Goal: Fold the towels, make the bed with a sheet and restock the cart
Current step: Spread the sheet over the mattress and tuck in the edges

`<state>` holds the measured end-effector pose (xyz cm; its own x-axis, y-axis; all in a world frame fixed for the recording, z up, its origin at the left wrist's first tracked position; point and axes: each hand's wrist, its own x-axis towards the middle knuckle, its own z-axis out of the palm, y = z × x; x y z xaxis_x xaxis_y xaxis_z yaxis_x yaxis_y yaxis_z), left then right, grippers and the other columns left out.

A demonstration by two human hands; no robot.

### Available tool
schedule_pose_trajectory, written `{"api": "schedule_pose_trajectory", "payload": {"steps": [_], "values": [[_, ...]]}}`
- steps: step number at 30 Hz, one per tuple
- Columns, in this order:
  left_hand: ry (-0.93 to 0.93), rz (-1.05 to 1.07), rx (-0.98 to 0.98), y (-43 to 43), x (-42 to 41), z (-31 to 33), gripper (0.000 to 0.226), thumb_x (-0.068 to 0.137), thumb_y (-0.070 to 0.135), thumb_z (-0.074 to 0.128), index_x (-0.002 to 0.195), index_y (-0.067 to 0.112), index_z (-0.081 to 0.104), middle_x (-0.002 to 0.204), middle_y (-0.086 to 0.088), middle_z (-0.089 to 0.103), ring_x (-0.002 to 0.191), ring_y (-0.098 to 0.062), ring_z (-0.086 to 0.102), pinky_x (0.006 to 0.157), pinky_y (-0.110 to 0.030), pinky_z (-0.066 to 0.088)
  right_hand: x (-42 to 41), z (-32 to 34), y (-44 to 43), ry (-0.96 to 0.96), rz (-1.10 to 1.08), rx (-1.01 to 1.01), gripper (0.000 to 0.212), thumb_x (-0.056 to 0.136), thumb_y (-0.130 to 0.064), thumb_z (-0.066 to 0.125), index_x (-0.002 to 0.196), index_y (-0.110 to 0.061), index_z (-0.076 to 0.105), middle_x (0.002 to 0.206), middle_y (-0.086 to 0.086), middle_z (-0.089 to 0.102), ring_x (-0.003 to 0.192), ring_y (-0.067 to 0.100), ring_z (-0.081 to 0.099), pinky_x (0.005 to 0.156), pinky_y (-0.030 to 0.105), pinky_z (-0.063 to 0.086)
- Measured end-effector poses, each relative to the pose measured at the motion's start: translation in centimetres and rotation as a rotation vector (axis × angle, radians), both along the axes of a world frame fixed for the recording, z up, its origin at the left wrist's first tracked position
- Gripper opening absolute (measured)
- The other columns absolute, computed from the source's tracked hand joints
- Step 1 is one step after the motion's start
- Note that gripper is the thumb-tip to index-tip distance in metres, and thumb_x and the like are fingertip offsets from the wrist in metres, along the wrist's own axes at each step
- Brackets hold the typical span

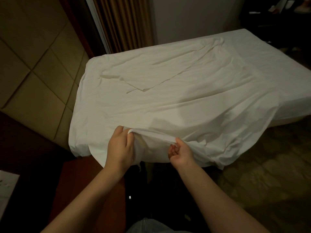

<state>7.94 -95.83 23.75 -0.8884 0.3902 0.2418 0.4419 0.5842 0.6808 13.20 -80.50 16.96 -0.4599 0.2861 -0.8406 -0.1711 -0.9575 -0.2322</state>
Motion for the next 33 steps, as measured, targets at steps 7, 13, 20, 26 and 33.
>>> {"api": "schedule_pose_trajectory", "payload": {"steps": [7, 13, 20, 26, 33], "values": [[-0.014, -0.009, 0.021, -0.2, -1.1, -0.8, 0.052, 0.089, 0.03, 0.026, 0.08, -0.007, 0.06, 0.082, -0.014, 0.05, 0.073, -0.017, 0.044, 0.064, -0.024, 0.028, 0.1, 1.5, 1.0, 0.008, -0.096, 0.108, 0.015, 0.089, 0.002, 0.06, 0.077, -0.006, 0.053, 0.077, 0.005, 0.054, 0.068, 0.011, 0.052, 0.042, 0.013, 0.048], [-0.027, -0.012, 0.038, -0.7, -2.0, -1.1, 0.056, 0.088, 0.036, 0.025, 0.074, -0.008, 0.057, 0.078, -0.012, 0.047, 0.07, -0.016, 0.042, 0.063, -0.026, 0.028, -0.2, 1.7, 0.5, -0.015, -0.119, 0.216, 0.019, 0.089, 0.004, 0.059, 0.073, -0.005, 0.053, 0.078, 0.007, 0.056, 0.07, 0.013, 0.054, 0.043, 0.014, 0.049], [-0.033, 0.0, 0.043, -1.6, -2.8, -1.4, 0.044, 0.089, 0.023, 0.028, 0.072, -0.008, 0.055, 0.076, -0.012, 0.046, 0.068, -0.012, 0.042, 0.063, -0.026, 0.026, -0.1, 2.9, 0.0, -0.05, -0.051, 0.45, 0.026, 0.09, -0.001, 0.06, 0.067, -0.007, 0.05, 0.07, 0.004, 0.055, 0.064, 0.011, 0.054, 0.054, 0.018, 0.047], [-0.036, -0.016, 0.029, -2.3, -3.0, -2.0, 0.048, 0.09, 0.024, 0.026, 0.076, -0.009, 0.059, 0.077, -0.012, 0.049, 0.071, -0.016, 0.043, 0.066, -0.028, 0.03, 0.4, 3.4, -0.8, -0.087, -0.055, 0.573, 0.029, 0.091, -0.001, 0.059, 0.063, -0.006, 0.05, 0.067, 0.004, 0.054, 0.062, 0.01, 0.052, 0.057, 0.02, 0.046], [-0.077, -0.03, -0.052, -3.0, -3.2, -2.8, 0.033, 0.099, 0.003, 0.036, 0.116, 0.001, 0.064, 0.092, -0.007, 0.048, 0.094, -0.017, 0.048, 0.077, -0.015, 0.029, 1.8, 4.5, -1.1, -0.055, -0.062, 0.551, 0.02, 0.089, 0.003, 0.06, 0.071, -0.006, 0.057, 0.071, 0.004, 0.058, 0.067, 0.011, 0.056, 0.057, 0.018, 0.049]]}}
